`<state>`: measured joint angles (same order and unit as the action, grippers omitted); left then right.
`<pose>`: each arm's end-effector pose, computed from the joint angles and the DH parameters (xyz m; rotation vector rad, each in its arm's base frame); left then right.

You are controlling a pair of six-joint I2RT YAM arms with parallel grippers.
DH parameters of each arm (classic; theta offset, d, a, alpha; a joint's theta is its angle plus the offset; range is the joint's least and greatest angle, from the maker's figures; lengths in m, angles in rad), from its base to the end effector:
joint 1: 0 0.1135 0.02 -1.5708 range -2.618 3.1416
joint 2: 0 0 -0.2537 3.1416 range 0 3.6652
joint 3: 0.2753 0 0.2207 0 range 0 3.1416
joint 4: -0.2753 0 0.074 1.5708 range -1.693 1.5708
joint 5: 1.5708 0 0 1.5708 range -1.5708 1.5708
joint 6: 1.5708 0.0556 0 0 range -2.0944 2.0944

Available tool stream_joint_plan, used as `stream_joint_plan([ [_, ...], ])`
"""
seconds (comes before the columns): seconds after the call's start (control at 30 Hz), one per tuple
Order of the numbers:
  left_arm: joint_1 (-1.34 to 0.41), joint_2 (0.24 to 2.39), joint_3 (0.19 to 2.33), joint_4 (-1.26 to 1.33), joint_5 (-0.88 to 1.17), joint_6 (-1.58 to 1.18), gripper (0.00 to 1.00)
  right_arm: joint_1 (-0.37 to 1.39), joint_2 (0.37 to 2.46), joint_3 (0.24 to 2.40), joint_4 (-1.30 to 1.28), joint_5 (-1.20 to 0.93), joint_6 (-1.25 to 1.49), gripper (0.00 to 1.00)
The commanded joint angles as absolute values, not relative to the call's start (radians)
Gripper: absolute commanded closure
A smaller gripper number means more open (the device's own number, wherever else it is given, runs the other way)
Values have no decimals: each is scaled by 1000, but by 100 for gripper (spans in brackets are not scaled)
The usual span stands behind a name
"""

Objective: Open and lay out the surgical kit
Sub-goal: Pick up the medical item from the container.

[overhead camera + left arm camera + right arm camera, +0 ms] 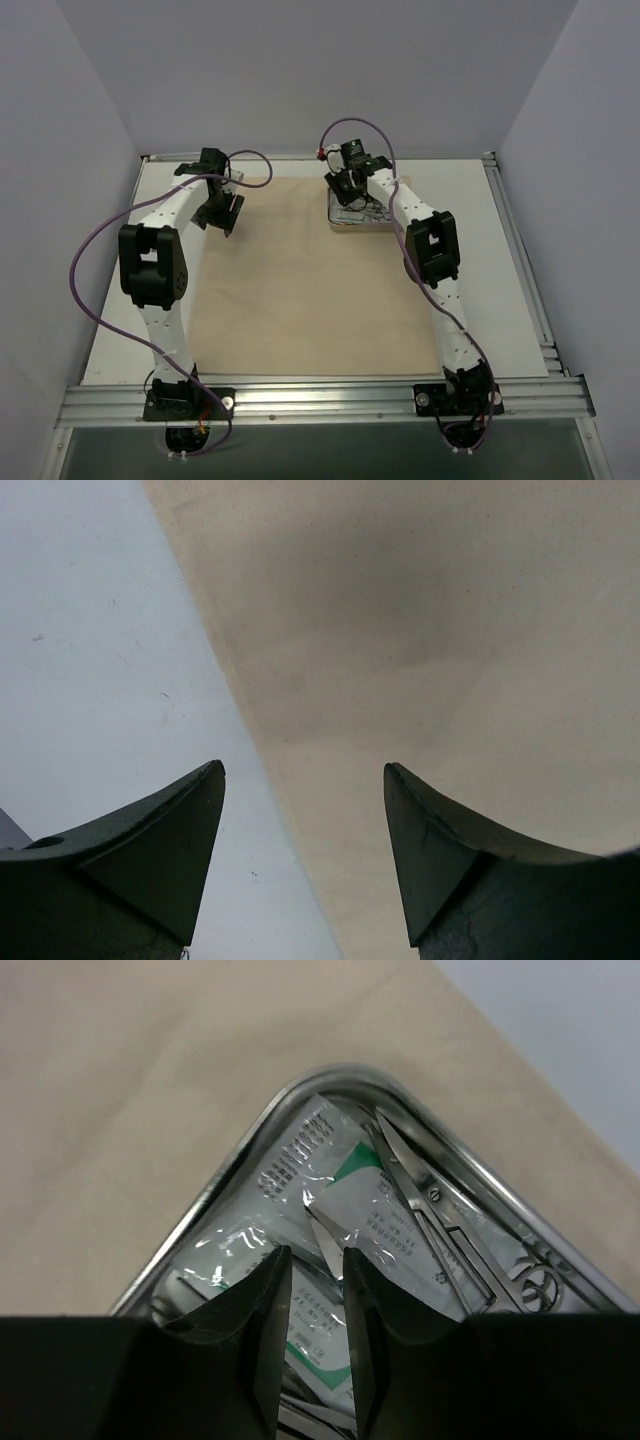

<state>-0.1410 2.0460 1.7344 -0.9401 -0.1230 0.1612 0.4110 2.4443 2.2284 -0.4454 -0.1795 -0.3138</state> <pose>0.3942 -0.0491 0.2084 0.3967 2.7907 0.1781 0.4877 0.2234 0.2105 -0.8821 2.0498 0.2533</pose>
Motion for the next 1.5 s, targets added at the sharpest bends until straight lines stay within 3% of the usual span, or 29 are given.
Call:
stream_joint_plan([
  [0.0,-132,2036,1752,-942,-107,153,26,351,2454,2258,-503,-158,-299,76],
  [0.53,-132,2043,1749,-936,-104,155,26,337,2422,2218,-531,-199,-304,73],
  [1.27,-130,2042,1744,-939,-106,156,26,291,2355,2074,-572,-225,-270,76],
  [1.47,-130,2049,1741,-937,-98,155,26,298,2350,2123,-577,-216,-261,76],
])
